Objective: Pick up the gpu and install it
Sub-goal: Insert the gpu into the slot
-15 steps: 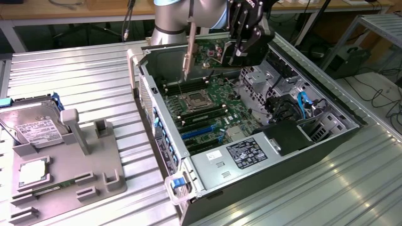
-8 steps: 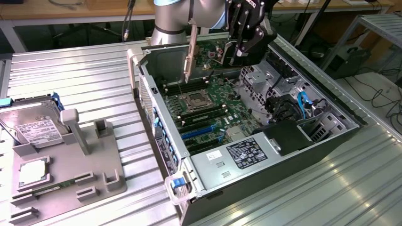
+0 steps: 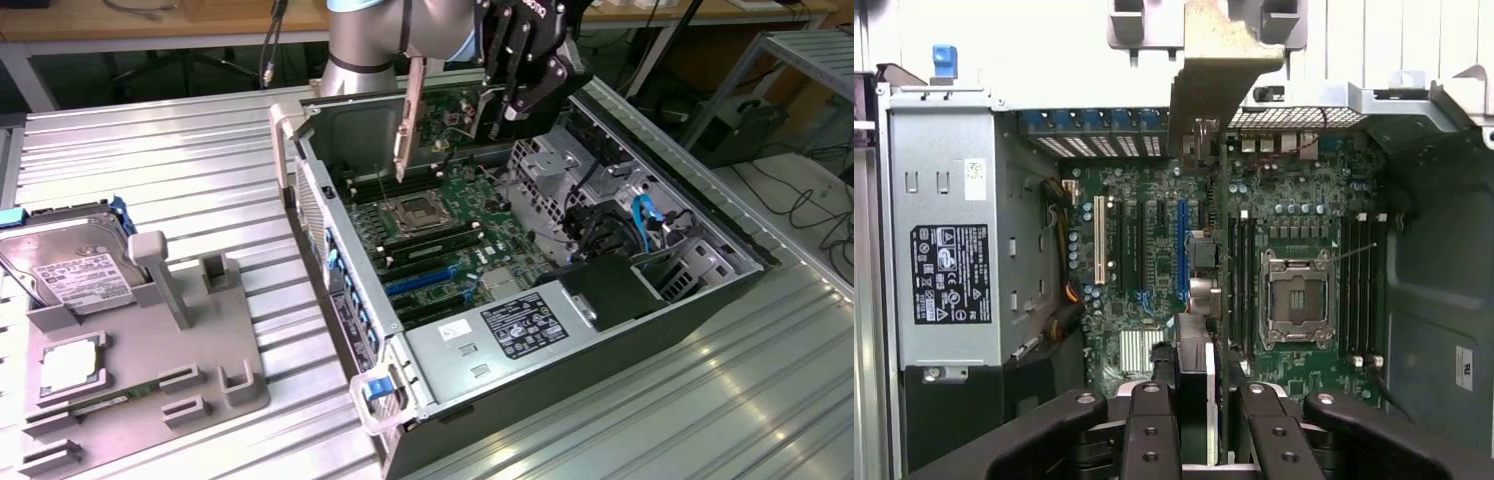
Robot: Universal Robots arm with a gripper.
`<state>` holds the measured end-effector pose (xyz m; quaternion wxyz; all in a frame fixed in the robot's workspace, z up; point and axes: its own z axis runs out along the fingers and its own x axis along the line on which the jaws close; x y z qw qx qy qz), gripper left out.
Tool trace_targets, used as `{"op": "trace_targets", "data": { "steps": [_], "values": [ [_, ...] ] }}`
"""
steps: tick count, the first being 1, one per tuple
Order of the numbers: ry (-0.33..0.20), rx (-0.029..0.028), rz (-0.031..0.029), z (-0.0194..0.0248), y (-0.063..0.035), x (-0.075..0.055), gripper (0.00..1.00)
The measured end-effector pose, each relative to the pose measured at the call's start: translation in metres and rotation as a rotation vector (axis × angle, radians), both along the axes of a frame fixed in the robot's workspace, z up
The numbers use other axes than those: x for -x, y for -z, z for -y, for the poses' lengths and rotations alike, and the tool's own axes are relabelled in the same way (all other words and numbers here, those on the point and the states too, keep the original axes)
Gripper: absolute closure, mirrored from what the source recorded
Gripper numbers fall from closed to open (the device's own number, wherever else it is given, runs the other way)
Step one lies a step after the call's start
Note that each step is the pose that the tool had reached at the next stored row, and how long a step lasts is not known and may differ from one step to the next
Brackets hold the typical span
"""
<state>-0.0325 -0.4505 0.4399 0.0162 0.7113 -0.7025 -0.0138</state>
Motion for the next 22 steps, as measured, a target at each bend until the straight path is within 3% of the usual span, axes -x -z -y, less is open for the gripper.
{"op": "trace_targets", "data": {
  "steps": [11,19,22],
  "values": [
    [-0.091,-0.0001,0.0000,0.0000,0.0003,0.000,0.72],
    [-0.096,0.0000,0.0000,0.0000,0.0042,0.000,0.72],
    [-0.093,0.0000,0.0000,0.0000,0.0116,0.000,0.72]
  ]
}}
